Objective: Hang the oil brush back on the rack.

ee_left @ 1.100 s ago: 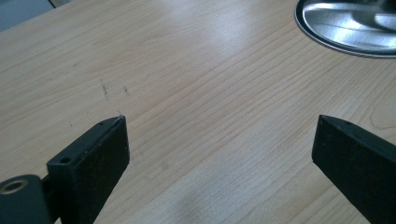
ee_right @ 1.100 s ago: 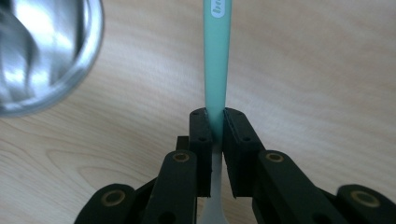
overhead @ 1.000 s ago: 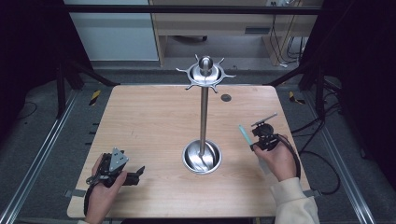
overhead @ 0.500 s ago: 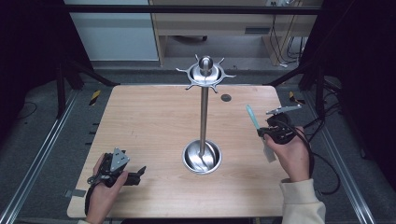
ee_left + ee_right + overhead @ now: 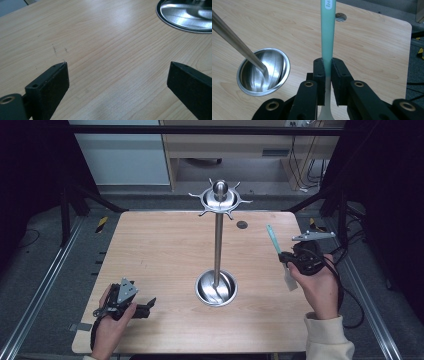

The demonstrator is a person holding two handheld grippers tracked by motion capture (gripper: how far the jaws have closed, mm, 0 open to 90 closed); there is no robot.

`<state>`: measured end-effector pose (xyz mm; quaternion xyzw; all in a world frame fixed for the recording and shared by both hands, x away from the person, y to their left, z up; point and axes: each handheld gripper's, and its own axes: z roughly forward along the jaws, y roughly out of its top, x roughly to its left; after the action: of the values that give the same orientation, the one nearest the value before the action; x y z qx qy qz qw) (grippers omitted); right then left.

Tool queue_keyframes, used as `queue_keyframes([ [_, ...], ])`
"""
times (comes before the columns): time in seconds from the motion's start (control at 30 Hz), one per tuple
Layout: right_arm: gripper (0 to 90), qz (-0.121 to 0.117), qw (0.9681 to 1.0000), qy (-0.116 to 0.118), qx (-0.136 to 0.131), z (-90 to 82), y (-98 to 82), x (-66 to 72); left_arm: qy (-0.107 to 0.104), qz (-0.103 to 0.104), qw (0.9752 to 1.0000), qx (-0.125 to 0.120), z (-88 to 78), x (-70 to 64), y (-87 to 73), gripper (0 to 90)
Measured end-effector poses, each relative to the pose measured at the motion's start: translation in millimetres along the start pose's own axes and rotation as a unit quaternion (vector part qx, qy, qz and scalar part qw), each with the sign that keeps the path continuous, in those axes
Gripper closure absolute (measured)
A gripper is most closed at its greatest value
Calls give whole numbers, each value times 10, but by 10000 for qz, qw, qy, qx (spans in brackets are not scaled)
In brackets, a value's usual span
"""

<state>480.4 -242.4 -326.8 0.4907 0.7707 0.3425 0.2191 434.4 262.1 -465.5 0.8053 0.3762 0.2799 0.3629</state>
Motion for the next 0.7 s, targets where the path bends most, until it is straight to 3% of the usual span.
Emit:
queue_keyframes([
  [0.23, 824, -6, 9995, 166, -252, -79, -4, -1, -5, -38, 10000, -24, -5, 16, -6, 36],
  [0.33, 824, 48, 9986, 345, -392, -73, -20, -13, -7, -31, 10000, -23, -5, 11, -3, 36],
  [0.7, 824, 17, 9945, 486, -923, -249, 6, 25, 0, -50, 10000, -24, -6, 18, -3, 36],
])
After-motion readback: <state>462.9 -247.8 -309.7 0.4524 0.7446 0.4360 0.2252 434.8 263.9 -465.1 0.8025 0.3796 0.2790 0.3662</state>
